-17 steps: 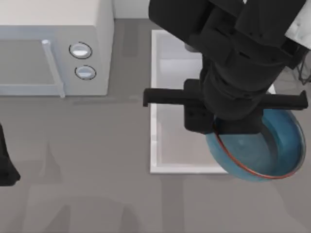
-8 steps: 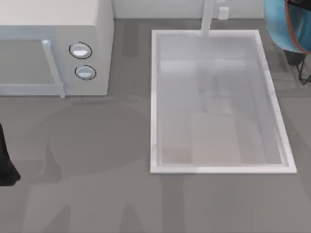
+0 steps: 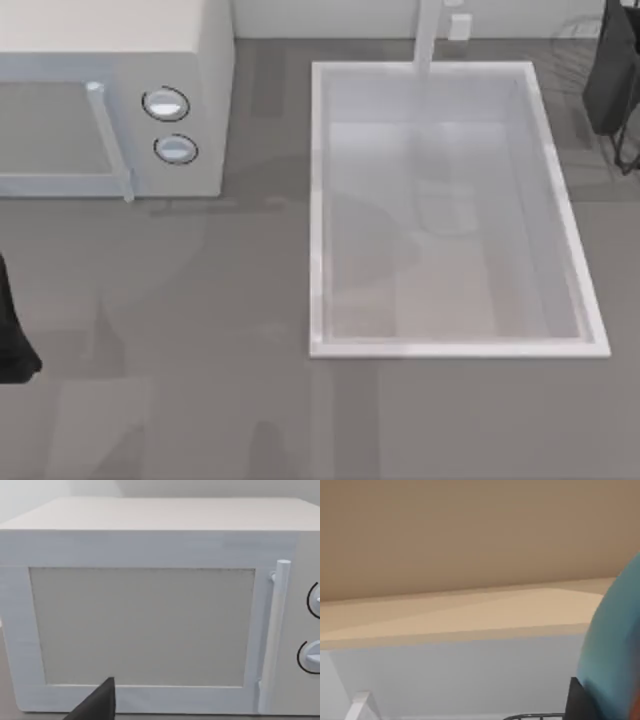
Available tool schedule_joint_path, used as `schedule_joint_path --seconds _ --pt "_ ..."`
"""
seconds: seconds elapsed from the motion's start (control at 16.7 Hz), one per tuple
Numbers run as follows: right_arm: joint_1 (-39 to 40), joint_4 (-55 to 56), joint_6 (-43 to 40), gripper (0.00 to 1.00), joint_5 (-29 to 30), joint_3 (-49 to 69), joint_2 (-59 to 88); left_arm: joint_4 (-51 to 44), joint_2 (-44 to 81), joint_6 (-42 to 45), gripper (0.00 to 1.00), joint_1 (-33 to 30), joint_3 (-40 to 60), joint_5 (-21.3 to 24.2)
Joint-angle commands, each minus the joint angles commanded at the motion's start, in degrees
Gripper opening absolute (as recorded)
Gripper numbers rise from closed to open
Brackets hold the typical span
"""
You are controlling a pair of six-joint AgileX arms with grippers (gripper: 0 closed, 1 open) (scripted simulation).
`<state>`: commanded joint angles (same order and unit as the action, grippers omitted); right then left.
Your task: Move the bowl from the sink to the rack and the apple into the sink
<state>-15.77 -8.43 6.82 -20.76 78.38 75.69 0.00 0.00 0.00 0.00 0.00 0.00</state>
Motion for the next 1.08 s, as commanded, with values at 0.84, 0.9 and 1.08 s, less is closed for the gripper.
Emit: schedule_joint_path --seconds 0.84,0.9,1.08 --pt "-7.37 14.42 -5.90 0.00 -0.87 -4.58 4.18 0.00 0.00 0.00 1.00 0.00 0.00 0.00" --pt "-7.09 17.54 -5.92 0.00 -0.45 -5.62 6.13 0.00 0.00 0.00 1.00 0.00 0.00 0.00" --pt "-5.90 29.28 -5.91 0.00 1.06 -9.73 12.87 0.00 0.00 0.00 1.00 0.00 0.00 0.00"
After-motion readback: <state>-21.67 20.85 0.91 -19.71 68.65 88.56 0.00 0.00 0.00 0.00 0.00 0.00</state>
